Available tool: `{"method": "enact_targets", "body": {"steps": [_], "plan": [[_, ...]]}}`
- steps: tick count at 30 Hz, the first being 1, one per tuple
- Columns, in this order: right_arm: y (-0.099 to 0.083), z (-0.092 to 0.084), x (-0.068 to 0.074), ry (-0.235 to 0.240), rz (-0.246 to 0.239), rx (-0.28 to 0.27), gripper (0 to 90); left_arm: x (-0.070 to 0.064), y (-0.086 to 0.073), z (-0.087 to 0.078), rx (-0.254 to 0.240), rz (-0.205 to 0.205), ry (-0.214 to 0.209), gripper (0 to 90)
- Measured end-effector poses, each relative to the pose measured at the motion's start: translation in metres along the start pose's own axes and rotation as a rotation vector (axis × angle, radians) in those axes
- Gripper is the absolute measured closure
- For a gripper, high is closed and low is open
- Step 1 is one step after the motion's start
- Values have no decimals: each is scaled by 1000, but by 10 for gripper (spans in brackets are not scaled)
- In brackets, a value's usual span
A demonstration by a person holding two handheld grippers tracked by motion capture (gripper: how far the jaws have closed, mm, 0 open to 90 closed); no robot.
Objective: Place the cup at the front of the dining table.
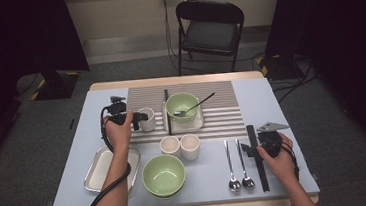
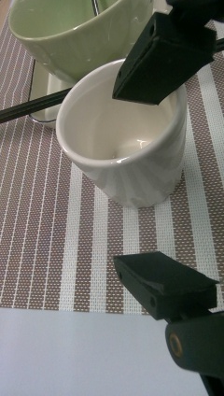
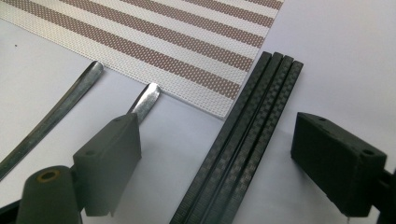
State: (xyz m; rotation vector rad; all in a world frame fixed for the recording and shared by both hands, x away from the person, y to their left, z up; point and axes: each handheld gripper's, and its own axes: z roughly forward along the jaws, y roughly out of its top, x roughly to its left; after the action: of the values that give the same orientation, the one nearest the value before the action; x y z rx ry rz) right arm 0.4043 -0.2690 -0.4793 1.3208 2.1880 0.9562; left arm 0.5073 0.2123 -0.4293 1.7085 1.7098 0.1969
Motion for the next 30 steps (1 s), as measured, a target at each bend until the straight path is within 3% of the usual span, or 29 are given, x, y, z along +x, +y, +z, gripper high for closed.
{"method": "enact_targets", "body": {"steps": [7, 16, 19, 21, 30], "plan": [[0, 0, 0, 0, 0, 0, 152, -1, 3, -2, -4, -13, 1, 169], [0, 0, 0, 1, 0, -1, 152, -1, 6, -7, -2, -4, 6, 169], [0, 0, 0, 2, -2, -1, 152, -2, 6, -9, -3, 10, 26, 169], [0, 0, 0, 2, -2, -1, 152, -2, 6, -10, 0, 8, 4, 169], [0, 0, 0, 1, -1, 0, 152, -4, 5, -14, 13, 17, -7, 169]]}}
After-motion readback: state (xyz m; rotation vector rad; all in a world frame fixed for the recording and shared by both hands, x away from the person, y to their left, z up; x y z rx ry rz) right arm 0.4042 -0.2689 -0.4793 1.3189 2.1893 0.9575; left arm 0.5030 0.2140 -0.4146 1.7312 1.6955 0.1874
